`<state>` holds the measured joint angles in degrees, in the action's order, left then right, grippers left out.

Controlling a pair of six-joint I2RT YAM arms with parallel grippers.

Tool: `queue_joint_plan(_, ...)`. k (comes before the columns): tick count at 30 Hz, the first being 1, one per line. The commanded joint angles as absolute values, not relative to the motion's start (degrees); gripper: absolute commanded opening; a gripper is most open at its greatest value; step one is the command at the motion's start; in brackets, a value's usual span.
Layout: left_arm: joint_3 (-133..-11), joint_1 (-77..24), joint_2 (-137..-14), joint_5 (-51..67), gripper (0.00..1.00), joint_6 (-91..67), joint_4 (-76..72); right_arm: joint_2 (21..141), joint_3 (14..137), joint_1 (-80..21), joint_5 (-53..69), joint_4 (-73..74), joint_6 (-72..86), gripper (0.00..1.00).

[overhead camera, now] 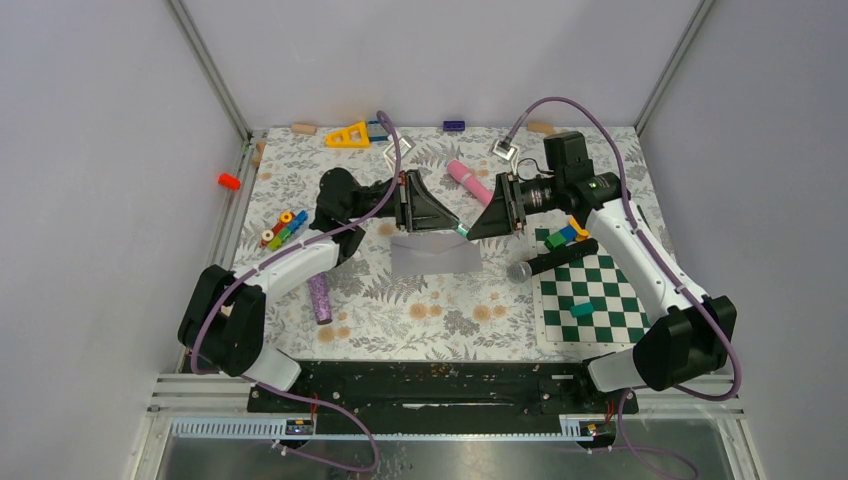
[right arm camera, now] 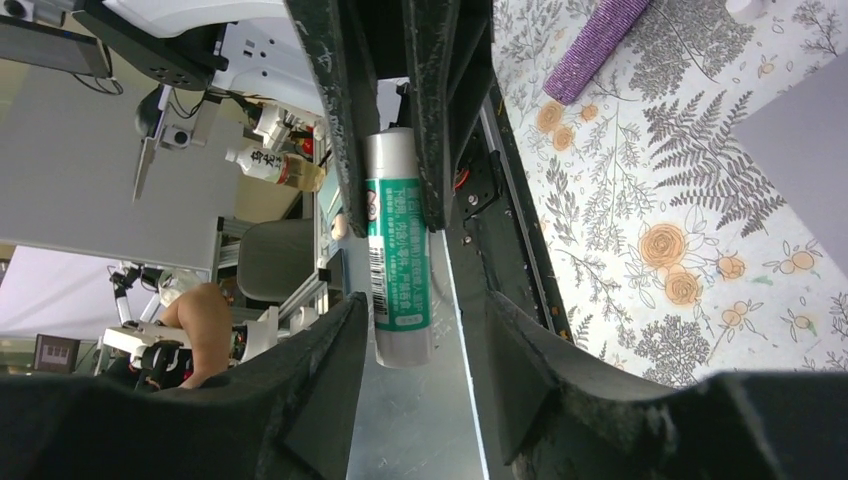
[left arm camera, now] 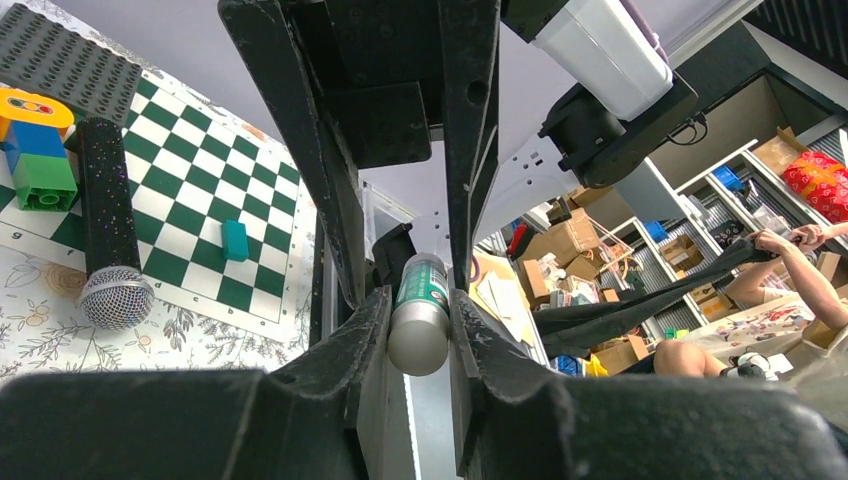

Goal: Place the letter into the envelope and seal it
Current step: Screw the solid glue.

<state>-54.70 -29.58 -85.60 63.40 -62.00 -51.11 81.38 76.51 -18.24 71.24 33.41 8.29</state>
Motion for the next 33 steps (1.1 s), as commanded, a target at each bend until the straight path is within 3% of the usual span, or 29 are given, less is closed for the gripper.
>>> queue_joint_plan(1, -55.26, -29.45, -83.96, 63.92, 0.00, -60.10, -52.34, 80.81, 75.94, -17.93, 75.12, 31.15, 9.77, 0.55)
queue_joint_plan(16, -55.20, -28.63, -83.87, 63.05, 0.00, -57.84, -49.20, 79.29, 73.02, -17.95, 74.11, 32.30, 7.36, 0.46)
queue_joint_plan(22, -55.40, -28.65, -83.94, 62.52, 0.00, -57.13, -47.71, 78.72, 72.82, -17.95, 73.28, 32.22, 7.10, 0.31)
queue_joint_plan(29, -59.64, -28.65, -84.34, 53.77, 0.00, -48.21, -23.89, 77.15, 76.32, -18.02, 61.22, 39.69, -3.06, 0.27)
queue_joint_plan(33, -59.90, -28.61, -85.17, 49.89, 0.02, -47.99, -19.70, 75.16, 76.38, -19.13, 51.04, 39.47, -5.46, 0.29)
